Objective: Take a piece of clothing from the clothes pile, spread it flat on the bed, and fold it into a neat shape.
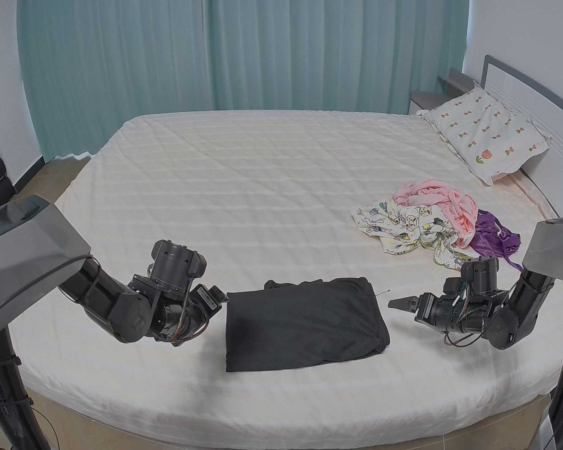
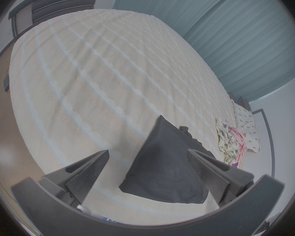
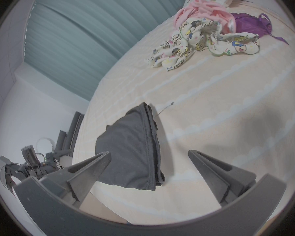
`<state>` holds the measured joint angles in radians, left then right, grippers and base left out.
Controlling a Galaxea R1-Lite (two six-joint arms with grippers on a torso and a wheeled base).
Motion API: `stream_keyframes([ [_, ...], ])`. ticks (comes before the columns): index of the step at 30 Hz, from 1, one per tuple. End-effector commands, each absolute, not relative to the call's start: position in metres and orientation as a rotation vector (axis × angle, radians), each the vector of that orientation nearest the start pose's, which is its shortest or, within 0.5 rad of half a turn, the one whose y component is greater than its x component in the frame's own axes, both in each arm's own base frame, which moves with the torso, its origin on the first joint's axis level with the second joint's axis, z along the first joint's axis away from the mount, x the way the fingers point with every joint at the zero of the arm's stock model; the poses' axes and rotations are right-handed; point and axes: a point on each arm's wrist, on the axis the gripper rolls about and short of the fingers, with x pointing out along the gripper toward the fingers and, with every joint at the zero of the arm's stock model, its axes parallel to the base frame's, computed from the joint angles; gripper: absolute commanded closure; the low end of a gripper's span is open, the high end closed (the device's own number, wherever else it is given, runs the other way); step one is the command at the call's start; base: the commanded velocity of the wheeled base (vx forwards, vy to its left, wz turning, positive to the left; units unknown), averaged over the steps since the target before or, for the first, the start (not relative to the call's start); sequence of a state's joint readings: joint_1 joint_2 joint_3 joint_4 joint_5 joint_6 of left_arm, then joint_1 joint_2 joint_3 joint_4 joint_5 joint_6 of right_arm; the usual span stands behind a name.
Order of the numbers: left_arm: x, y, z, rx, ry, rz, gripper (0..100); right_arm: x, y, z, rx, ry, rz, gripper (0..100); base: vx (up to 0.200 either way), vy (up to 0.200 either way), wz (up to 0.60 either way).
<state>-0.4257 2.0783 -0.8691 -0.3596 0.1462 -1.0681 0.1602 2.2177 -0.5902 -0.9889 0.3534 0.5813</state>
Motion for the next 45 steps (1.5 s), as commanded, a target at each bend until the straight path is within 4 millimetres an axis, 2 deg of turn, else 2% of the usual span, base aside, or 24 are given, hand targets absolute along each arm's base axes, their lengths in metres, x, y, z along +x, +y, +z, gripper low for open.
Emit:
stream_keyframes([
  [1, 0.321, -0.155, 0.038, -0.740, 0.880, 0.174, 0, 0.314, 0.055, -0.001, 0.653, 0.766, 0.272, 0, 0.000, -0.200, 0.00],
  [4, 0.321, -0.156, 0.037, -0.740, 0.882, 0.173, 0, 0.313, 0.055, -0.002, 0.655, 0.767, 0.273, 0, 0.000, -0.200, 0.00],
  [5, 0.322, -0.160, 0.029, -0.722, 0.898, 0.170, 0, 0.311, 0.055, -0.003, 0.655, 0.774, 0.270, 0, 0.000, 0.000, 0.00],
  [13, 0.327, -0.161, 0.002, -0.586, 0.947, 0.144, 0, 0.311, 0.057, -0.010, 0.653, 0.796, 0.270, 0, 0.000, 0.000, 0.00],
  [21, 0.335, -0.149, -0.015, -0.504, 0.910, 0.075, 0, 0.309, 0.058, -0.012, 0.650, 0.807, 0.270, 0, 0.000, 0.000, 0.00],
  [22, 0.338, -0.147, -0.026, -0.482, 0.887, 0.040, 0, 0.309, 0.058, -0.012, 0.649, 0.806, 0.269, 0, 0.000, 0.000, 0.00],
  [25, 0.339, -0.145, -0.037, -0.455, 0.857, 0.013, 0, 0.309, 0.058, -0.012, 0.651, 0.809, 0.270, 0, 0.000, 0.000, 0.00],
  [37, 0.343, -0.147, -0.045, -0.408, 0.819, -0.075, 0, 0.309, 0.058, -0.011, 0.652, 0.805, 0.271, 0, 0.000, 0.000, 0.00],
  [45, 0.345, -0.149, -0.042, -0.416, 0.777, -0.111, 0, 0.309, 0.058, -0.011, 0.653, 0.805, 0.273, 0, 0.000, 0.000, 0.00],
])
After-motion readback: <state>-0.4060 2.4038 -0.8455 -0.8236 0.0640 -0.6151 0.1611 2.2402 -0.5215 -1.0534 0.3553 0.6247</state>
